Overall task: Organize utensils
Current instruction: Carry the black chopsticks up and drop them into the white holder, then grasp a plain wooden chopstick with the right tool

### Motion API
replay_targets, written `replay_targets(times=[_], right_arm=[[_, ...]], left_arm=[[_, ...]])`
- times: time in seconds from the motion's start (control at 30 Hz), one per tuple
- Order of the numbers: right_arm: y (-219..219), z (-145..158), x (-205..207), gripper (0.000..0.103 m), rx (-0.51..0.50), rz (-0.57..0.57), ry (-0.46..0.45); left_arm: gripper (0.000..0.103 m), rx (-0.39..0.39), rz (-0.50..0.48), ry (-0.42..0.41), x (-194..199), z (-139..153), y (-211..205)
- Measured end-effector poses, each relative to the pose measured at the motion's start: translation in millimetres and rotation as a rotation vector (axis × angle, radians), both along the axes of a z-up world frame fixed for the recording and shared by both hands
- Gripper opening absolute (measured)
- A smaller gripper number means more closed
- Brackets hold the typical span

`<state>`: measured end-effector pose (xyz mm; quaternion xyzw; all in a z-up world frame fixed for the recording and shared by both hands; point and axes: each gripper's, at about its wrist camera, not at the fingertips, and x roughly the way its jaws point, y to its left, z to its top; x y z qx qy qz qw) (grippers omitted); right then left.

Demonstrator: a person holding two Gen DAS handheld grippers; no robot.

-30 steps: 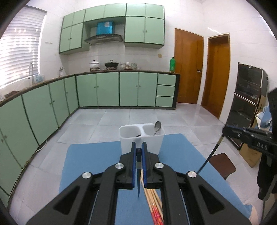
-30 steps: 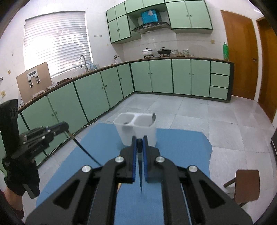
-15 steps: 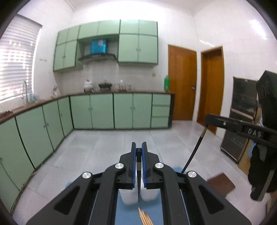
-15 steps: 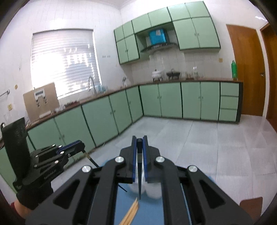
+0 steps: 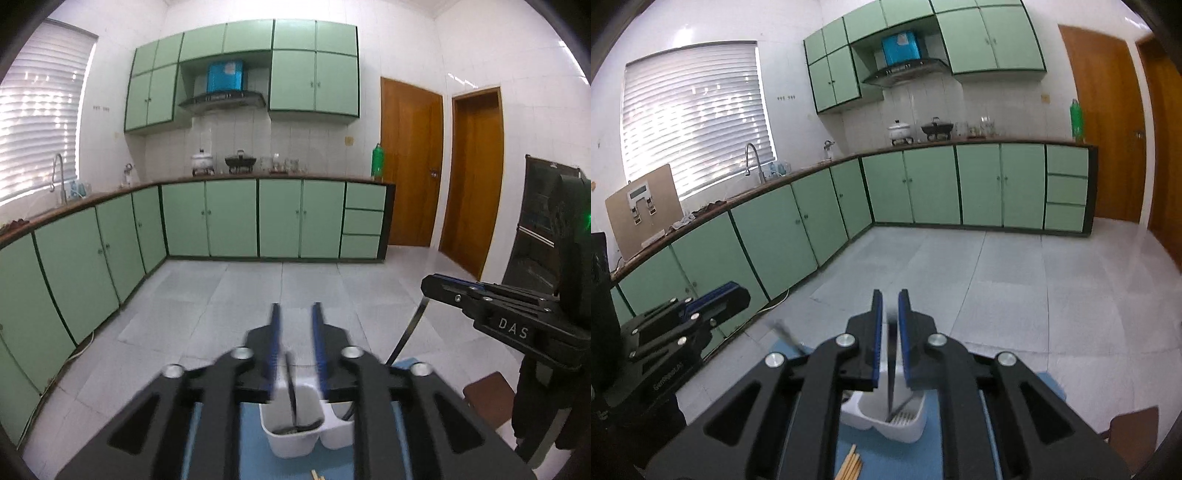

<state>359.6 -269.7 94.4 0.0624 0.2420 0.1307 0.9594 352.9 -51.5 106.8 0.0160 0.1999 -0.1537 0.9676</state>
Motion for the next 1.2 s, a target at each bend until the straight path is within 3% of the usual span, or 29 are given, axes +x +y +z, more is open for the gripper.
replay_targets(times=[0.03, 0.1, 0.17, 0.23, 0.3, 0.43, 0.6, 0.73, 0.87, 1.07, 1.2], right_arm=[[0, -3, -4, 0.027, 0.0, -0.002, 0.001], [-5, -6, -15, 0.04, 0.003, -0.02, -0.011], [-8, -10, -30, 0.043, -0.004, -0.036, -0.022], [-14, -15, -50, 0.062, -0.003, -0.051, -0.035], [-19, -22, -75, 0.069, -0.009, -0.072, -0.052], [-20, -51, -123, 0.085, -0.039, -0.09, -0.042], [-9, -120, -181, 0.089, -0.061, -0.109, 0.073], [8, -175, -213, 0.089, -0.041, -0.123, 0.209], [35, -217, -241, 0.089, -0.049, -0.104, 0.311], [66, -238, -263, 0.088, -0.088, -0.049, 0.361], [82, -240, -268, 0.078, -0.098, -0.019, 0.379]], left_arm=[[0.029, 0.002, 0.0, 0.0, -2, -3, 1], [0.037, 0.008, -0.001, -0.004, -8, -6, 5], [0.041, 0.017, 0.003, -0.003, -18, -10, 9], [0.047, 0.018, -0.001, 0.004, -31, -16, 14], [0.057, 0.02, -0.002, 0.008, -49, -24, 19], [0.062, 0.032, -0.001, 0.069, -90, -58, 29], [0.076, 0.035, 0.045, 0.205, -130, -118, 45], [0.076, 0.063, 0.095, 0.372, -154, -181, 55], [0.076, 0.078, 0.153, 0.473, -170, -222, 66], [0.08, 0.105, 0.187, 0.515, -188, -250, 77], [0.081, 0.13, 0.193, 0.504, -192, -253, 73]])
